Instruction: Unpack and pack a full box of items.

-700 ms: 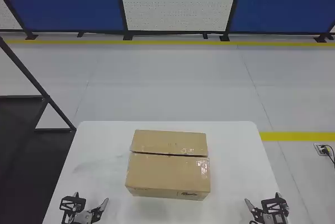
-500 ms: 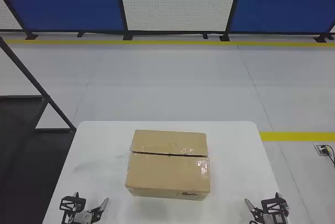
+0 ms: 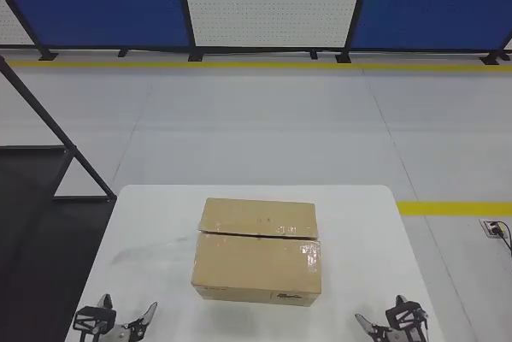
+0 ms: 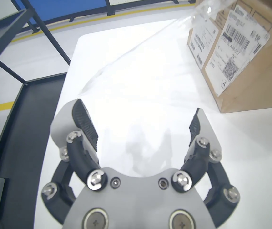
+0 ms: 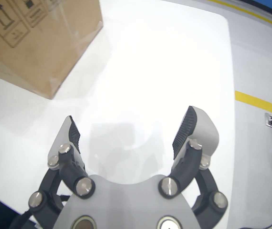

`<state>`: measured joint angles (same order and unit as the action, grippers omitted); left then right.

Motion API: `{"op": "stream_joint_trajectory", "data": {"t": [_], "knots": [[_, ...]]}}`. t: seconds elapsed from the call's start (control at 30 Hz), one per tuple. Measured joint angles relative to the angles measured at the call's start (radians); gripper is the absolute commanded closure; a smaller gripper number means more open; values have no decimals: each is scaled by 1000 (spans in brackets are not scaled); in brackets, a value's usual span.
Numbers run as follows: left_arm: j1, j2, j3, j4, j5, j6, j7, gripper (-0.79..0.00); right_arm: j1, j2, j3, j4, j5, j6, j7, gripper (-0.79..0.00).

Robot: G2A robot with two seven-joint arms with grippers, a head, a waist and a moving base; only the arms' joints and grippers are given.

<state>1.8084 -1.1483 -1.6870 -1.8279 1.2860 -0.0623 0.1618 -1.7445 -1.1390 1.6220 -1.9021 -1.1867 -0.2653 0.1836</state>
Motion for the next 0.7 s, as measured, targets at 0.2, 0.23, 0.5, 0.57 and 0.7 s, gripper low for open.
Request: {"op": "stream_joint_trajectory", "data": {"t": [0.2, 0.23, 0.5, 0.57, 0.7], "knots": [[67, 3, -94, -9, -40, -84, 136, -785, 41, 13, 71, -123, 315, -112, 336, -785], [73, 4, -107, -10, -52, -100, 150, -785, 52, 15, 81, -138, 371, -119, 390, -785], [112, 8, -189, -29, -67, -225, 222, -785, 169, 42, 147, -183, 885, -73, 833, -785], [115, 8, -190, -31, -69, -238, 222, -785, 186, 45, 154, -182, 947, -61, 900, -785], [114, 8, -189, -31, -69, -229, 222, -785, 183, 45, 153, -182, 932, -62, 883, -785]]}}
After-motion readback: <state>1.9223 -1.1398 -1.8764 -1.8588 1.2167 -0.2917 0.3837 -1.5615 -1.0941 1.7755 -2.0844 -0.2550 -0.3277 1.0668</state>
